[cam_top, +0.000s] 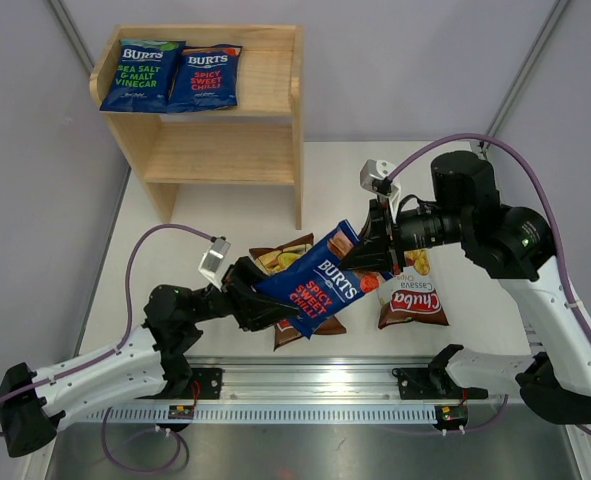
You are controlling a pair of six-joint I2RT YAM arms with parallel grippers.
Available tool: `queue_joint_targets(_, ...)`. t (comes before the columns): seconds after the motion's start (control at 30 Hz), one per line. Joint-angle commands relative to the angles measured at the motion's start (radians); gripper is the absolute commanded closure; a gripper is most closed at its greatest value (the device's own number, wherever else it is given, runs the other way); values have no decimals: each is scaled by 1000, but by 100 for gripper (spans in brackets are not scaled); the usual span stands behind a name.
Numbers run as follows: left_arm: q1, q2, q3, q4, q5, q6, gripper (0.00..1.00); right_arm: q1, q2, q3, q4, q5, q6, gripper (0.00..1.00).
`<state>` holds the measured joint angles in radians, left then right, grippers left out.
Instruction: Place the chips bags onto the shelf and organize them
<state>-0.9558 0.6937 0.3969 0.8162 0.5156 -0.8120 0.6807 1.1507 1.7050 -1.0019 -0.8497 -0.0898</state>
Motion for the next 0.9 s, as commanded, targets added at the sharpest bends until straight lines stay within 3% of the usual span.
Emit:
queue_joint_targets(0.0,-8,-20,-21,25,3,-7,59,3,23,73,-13,29,-37,100)
queue_joint_targets(0.1,-8,-39,-29,-18,1,4,62,3,46,108,-38,38,-50,100)
queue_joint_targets(0.23,-9,-71,-46,-28,-20,5,79,3,70,114,-37,31,-45,100)
queue_joint_targets(0.47,-9,-114,-21,-80,-38,34,82,3,81,102,-18,12,-34,100)
queue_joint_targets(0.53,-9,-120,-20,-84,-46,37,98,3,78,100,-12,26,-34,100)
queue_joint_targets(0.57,-9,-123,-20,-103,-57,37,100,3,73,99,-3,38,-30,99)
queue_joint_targets(0.6,-9,-132,-21,-109,-64,36,100,3,70,99,0,60,-30,75)
queue_joint_targets(0.63,-9,-140,-24,-114,-90,34,100,3,61,100,3,76,-28,63)
queue_joint_targets(0.7,-9,-155,-32,-126,-112,31,100,3,49,105,22,135,-11,55)
queue_joint_targets(0.73,-9,-177,-33,-133,-144,31,100,3,32,107,26,162,-5,34)
queue_joint_targets(0.8,-9,-197,-27,-167,-176,31,100,3,12,111,54,293,33,27)
queue_joint_targets(0.83,-9,-216,-23,-192,-208,31,100,3,-11,116,62,354,47,6)
queue_joint_targets(0.87,-9,-227,-17,-209,-225,33,100,3,-25,117,77,420,77,1)
